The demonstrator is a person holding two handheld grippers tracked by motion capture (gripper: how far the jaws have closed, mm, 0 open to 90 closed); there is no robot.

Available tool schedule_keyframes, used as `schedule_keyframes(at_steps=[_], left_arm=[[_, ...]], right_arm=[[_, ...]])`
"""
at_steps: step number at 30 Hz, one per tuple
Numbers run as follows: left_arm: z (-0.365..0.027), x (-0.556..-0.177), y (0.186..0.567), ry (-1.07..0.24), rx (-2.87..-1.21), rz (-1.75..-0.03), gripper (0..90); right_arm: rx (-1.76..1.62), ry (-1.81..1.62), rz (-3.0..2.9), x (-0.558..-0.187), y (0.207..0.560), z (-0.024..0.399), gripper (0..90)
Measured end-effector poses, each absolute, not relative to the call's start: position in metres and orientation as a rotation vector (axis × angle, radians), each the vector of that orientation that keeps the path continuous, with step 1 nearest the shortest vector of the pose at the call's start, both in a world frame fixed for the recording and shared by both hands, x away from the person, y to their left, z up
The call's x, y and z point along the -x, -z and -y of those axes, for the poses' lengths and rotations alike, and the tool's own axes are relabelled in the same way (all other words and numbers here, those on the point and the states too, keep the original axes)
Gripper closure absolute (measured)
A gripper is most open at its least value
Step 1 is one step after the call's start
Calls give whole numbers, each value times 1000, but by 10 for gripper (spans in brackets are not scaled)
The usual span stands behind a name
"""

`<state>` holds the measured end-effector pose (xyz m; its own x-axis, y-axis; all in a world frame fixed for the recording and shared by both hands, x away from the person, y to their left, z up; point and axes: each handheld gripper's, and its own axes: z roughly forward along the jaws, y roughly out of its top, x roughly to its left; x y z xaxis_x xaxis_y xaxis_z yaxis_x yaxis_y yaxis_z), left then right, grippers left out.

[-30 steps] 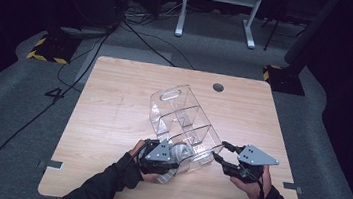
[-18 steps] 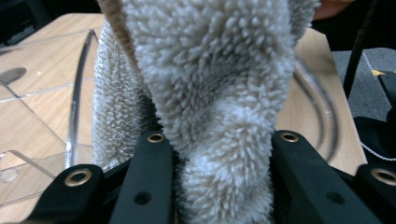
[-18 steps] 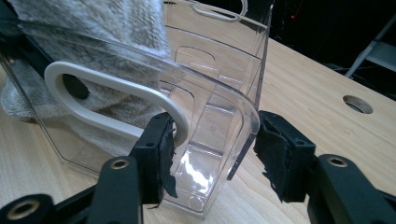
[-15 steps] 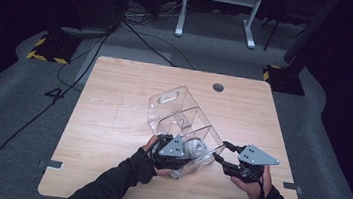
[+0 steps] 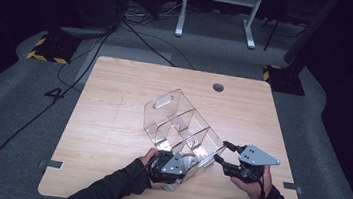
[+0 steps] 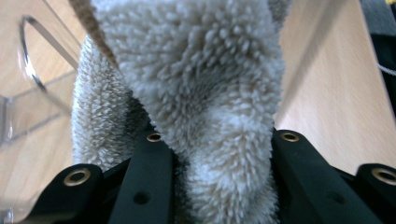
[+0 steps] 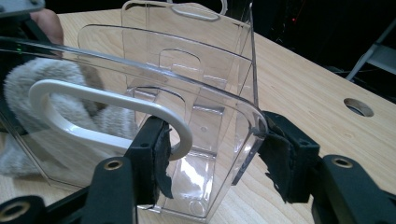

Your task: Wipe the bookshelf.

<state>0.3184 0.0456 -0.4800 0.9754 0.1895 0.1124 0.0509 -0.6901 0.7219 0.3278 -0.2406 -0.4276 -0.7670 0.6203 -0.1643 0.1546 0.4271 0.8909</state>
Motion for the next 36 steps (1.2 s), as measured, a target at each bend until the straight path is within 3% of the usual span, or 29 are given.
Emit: schedule_keyframes(at_steps=[8, 20, 28, 36], left_arm=[[-77, -299, 478, -198, -2323, -180, 703], [-57, -320, 432, -245, -2077, -162, 700], [-41, -332, 460, -145, -2077, -234, 710], [-28, -330, 476, -196, -2142, -236, 717]], right_arm=[[-615, -1304, -2225, -327, 427, 237, 437], [-612, -1305, -2226, -327, 427, 236, 433], [-612, -1298, -2223, -326, 427, 235, 426], [-624, -1275, -2222, -328, 428, 234, 415]])
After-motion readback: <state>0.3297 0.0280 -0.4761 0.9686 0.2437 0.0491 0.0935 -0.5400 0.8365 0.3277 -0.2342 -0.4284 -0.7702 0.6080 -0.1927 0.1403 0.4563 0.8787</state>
